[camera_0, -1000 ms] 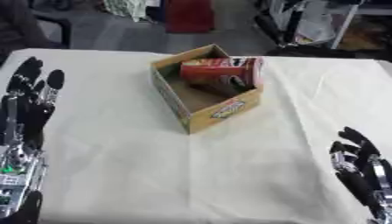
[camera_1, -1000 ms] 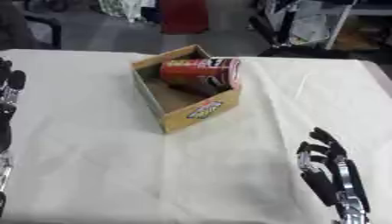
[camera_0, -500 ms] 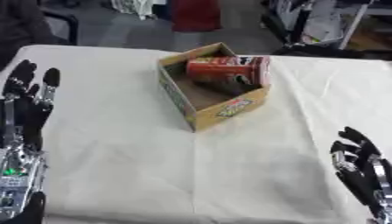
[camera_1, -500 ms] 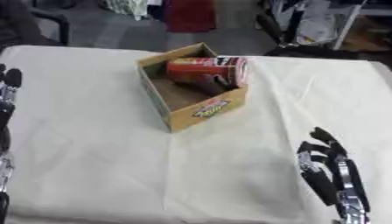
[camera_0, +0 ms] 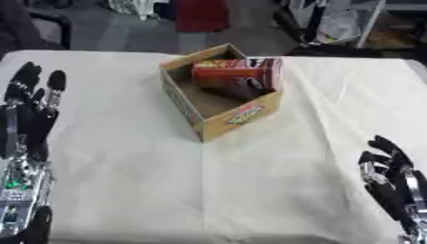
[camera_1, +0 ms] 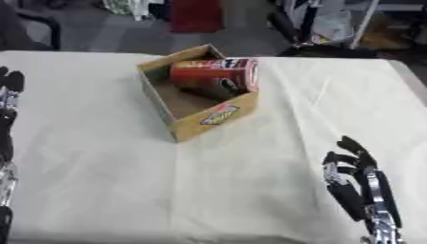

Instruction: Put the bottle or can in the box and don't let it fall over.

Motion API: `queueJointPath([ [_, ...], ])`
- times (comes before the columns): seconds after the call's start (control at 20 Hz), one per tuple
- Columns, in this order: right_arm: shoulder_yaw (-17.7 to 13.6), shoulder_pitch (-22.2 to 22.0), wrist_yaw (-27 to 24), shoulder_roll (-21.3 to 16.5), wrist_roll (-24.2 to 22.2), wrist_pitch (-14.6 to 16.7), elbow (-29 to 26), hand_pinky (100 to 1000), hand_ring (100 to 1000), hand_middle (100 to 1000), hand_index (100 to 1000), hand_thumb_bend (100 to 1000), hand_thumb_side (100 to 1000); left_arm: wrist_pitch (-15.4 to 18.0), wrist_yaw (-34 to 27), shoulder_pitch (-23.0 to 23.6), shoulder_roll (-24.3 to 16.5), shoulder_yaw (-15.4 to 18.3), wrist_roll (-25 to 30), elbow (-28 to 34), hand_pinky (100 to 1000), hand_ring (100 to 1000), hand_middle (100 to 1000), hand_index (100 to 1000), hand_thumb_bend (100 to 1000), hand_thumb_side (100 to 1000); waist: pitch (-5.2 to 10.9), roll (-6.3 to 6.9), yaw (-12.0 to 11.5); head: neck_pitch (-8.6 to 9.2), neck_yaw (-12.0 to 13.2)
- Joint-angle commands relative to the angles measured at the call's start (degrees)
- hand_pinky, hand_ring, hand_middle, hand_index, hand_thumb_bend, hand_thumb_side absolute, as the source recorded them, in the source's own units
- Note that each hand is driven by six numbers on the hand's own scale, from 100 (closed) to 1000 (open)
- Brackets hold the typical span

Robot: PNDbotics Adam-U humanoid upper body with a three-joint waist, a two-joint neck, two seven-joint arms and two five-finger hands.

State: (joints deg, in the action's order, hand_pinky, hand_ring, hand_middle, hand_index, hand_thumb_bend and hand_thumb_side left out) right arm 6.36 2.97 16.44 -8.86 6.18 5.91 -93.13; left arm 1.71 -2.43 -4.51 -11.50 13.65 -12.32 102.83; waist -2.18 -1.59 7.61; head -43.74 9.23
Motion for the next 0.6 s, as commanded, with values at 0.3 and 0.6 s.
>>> queueJointPath([
  [0.3, -0.2, 0.2, 0.2, -1.1, -0.2, -0.1, -0.9, 690, 773, 834, 920, 100, 556, 0.1, 0.0, -0.6, -0.2, -0.1, 0.3, 1.5, 1000, 982, 851, 914, 634, 544, 0.82, -0.32, -1.6, -0.07, 0.3],
  [0.6, -0.1, 0.4, 0.2, -1.0, -0.3, -0.1, -0.8, 690, 773, 834, 920, 100, 555, 0.0, -0.1, -0.5, -0.1, -0.2, 0.4, 1.2, 1000, 981, 849, 915, 625, 548, 0.92, -0.14, -1.5, -0.10, 0.3],
])
